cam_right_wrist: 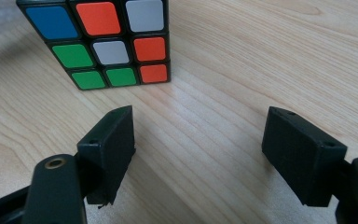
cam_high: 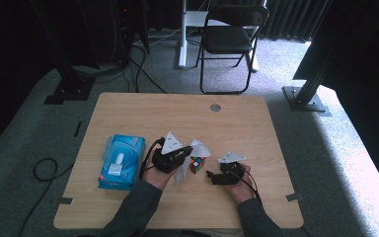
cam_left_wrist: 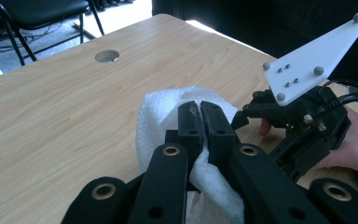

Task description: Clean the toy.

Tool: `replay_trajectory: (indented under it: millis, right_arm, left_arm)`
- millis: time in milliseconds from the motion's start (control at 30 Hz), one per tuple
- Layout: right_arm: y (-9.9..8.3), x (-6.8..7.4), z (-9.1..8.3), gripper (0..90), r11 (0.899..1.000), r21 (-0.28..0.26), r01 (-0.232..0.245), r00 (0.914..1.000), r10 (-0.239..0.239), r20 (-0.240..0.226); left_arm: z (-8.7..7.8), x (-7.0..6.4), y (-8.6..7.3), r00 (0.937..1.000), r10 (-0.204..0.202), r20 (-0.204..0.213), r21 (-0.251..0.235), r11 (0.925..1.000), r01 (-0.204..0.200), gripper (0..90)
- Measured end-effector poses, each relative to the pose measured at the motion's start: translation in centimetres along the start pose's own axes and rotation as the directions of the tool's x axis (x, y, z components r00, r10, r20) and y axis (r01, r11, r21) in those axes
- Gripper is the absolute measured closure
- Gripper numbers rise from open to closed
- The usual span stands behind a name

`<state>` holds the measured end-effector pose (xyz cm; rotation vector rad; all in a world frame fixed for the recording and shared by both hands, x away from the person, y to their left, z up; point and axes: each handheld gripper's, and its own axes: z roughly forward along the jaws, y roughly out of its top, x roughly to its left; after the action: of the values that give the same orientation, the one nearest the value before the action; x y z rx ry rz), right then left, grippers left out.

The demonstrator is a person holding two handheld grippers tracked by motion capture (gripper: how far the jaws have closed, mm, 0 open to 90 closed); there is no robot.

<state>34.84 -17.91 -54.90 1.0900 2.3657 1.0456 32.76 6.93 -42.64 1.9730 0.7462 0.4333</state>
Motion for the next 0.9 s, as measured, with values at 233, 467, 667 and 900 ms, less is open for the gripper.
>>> replay_trajectory:
  millis: [233, 467, 667, 900]
  right_arm:
    - [0.0, 0.0, 0.0, 25.0, 1.0, 0.002, -0.001, 1.0, 0.001, 0.0]
    - [0.0, 0.0, 0.0, 25.0, 1.0, 0.0, -0.001, 1.0, 0.001, 0.0]
    - [0.0, 0.0, 0.0, 25.0, 1.0, -0.001, 0.0, 1.0, 0.0, 0.001]
    - [0.0, 0.0, 0.0, 25.0, 1.0, 0.0, -0.001, 1.0, 0.001, 0.0]
  left_arm:
    - [0.4, 0.1, 0.5, 1.0, 0.0, 0.007, 0.004, 1.0, 0.0, 88.2]
    - [1.2, 0.0, 1.4, 0.9998, 0.007, 0.016, 0.0, 1.0, -0.007, 88.2]
    - [1.5, 0.1, 3.0, 0.9994, 0.026, 0.024, -0.026, 0.9993, -0.025, 88.2]
    - [1.5, 0.5, 5.0, 0.9992, 0.032, 0.025, -0.077, 0.9965, -0.03, 88.2]
